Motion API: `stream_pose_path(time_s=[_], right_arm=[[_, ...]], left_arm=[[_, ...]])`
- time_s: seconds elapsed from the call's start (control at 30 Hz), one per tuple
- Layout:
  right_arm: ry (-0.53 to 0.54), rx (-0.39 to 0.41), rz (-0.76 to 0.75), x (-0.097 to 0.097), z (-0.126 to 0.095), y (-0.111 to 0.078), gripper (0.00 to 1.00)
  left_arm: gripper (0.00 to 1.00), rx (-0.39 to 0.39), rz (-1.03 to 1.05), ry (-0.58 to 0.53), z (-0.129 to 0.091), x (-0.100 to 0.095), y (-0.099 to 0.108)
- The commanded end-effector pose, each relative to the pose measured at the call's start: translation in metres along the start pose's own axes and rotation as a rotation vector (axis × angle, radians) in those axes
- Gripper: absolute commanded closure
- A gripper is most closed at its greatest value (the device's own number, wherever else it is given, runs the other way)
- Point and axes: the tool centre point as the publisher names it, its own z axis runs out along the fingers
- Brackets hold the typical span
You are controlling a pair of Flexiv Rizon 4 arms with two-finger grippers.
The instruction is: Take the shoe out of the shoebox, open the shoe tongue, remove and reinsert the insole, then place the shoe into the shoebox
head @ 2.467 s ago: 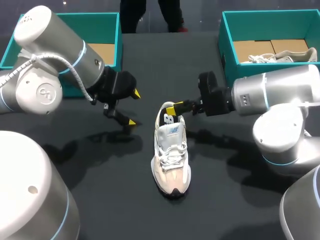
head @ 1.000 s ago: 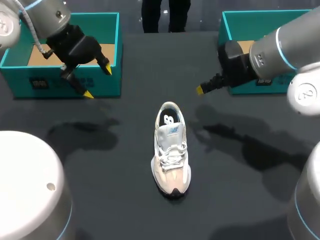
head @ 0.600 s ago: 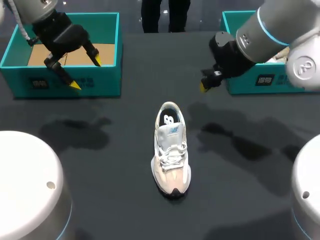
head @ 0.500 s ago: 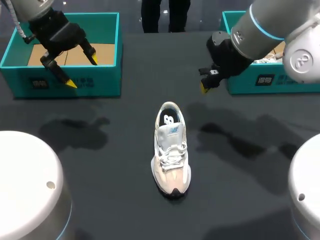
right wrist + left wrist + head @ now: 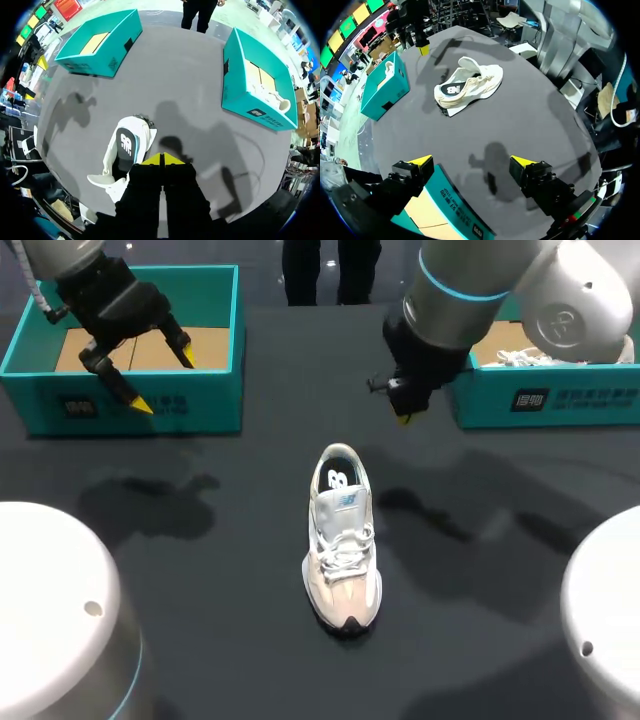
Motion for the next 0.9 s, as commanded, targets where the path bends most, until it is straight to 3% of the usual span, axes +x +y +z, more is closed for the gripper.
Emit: stream_pose_path(time_s=[0.03, 0.5, 0.57, 0.9], right_arm=[[-0.090, 0.001, 0.002, 0.003, 0.000, 0.000, 1.00], [-0.354, 0.029, 0.174, 0.080, 0.002, -0.008, 1.00], [-0.435, 0.052, 0.200, 0.089, 0.005, -0.010, 1.00], [-0.435, 0.052, 0.200, 0.089, 0.005, -0.010, 1.00]], left_arm=[[0.00, -0.003, 0.000, 0.001, 0.000, 0.000, 0.000], [0.00, -0.003, 0.000, 0.001, 0.000, 0.000, 0.000], [0.00, -0.003, 0.000, 0.001, 0.000, 0.000, 0.000], [0.00, -0.003, 0.000, 0.001, 0.000, 0.000, 0.000]])
